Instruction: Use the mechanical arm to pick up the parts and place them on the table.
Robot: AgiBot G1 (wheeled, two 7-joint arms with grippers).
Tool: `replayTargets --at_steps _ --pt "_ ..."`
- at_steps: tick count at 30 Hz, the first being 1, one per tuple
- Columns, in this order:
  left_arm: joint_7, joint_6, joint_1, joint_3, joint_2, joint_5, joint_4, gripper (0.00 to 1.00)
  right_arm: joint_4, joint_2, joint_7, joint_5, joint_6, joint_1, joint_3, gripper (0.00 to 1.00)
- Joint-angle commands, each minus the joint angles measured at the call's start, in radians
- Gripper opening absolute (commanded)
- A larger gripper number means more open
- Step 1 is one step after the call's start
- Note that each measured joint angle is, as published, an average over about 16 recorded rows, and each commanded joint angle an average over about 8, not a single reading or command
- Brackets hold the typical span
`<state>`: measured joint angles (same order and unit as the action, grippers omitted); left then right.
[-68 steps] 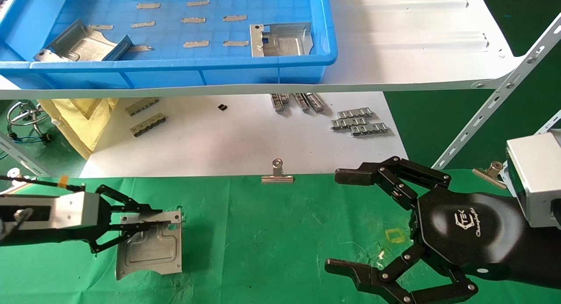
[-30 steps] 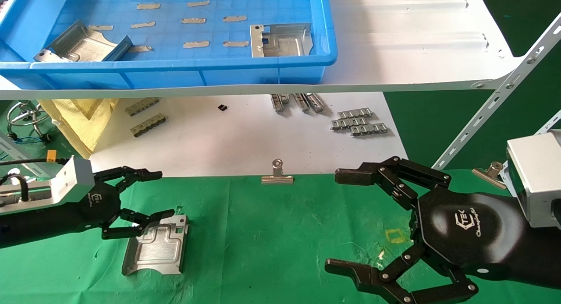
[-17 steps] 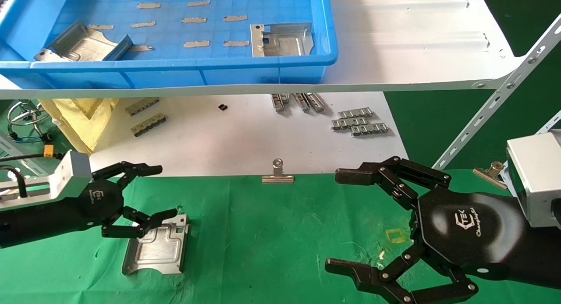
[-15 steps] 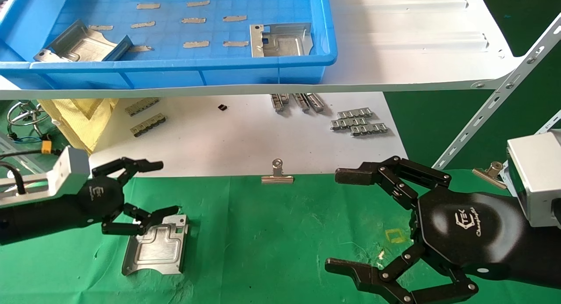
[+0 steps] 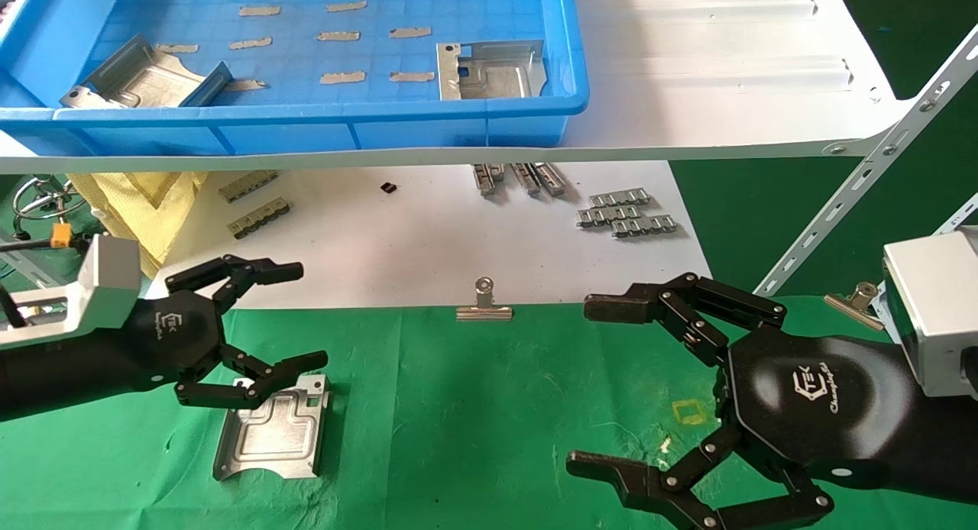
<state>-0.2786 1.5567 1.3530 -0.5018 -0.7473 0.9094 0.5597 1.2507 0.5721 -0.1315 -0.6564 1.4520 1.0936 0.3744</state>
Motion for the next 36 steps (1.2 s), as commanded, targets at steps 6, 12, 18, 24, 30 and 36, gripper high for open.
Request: replayTargets --at_steps 6,12,18,24,30,36 --pt "0.095 -0.012 -0.057 0.045 0.028 -0.037 0.148 1.00 0.000 0.000 0.000 0.000 0.000 0.000 0.000 1.00" --pt "0.178 -0.023 -0.106 0.085 0.052 -0.068 0.276 1.00 0.000 0.000 0.000 0.000 0.000 0.000 0.000 1.00" --pt "0.259 -0.034 -0.155 0.124 0.076 -0.100 0.403 1.00 0.000 0.000 0.000 0.000 0.000 0.000 0.000 1.00" --pt "0.341 -0.045 -0.204 0.163 0.100 -0.131 0.530 1.00 0.000 0.000 0.000 0.000 0.000 0.000 0.000 1.00" --pt "0.423 -0.055 -0.253 0.202 0.123 -0.162 0.657 1.00 0.000 0.000 0.000 0.000 0.000 0.000 0.000 1.00" --pt "0.475 -0.062 -0.287 0.229 0.140 -0.185 0.748 1.00 0.000 0.000 0.000 0.000 0.000 0.000 0.000 1.00"
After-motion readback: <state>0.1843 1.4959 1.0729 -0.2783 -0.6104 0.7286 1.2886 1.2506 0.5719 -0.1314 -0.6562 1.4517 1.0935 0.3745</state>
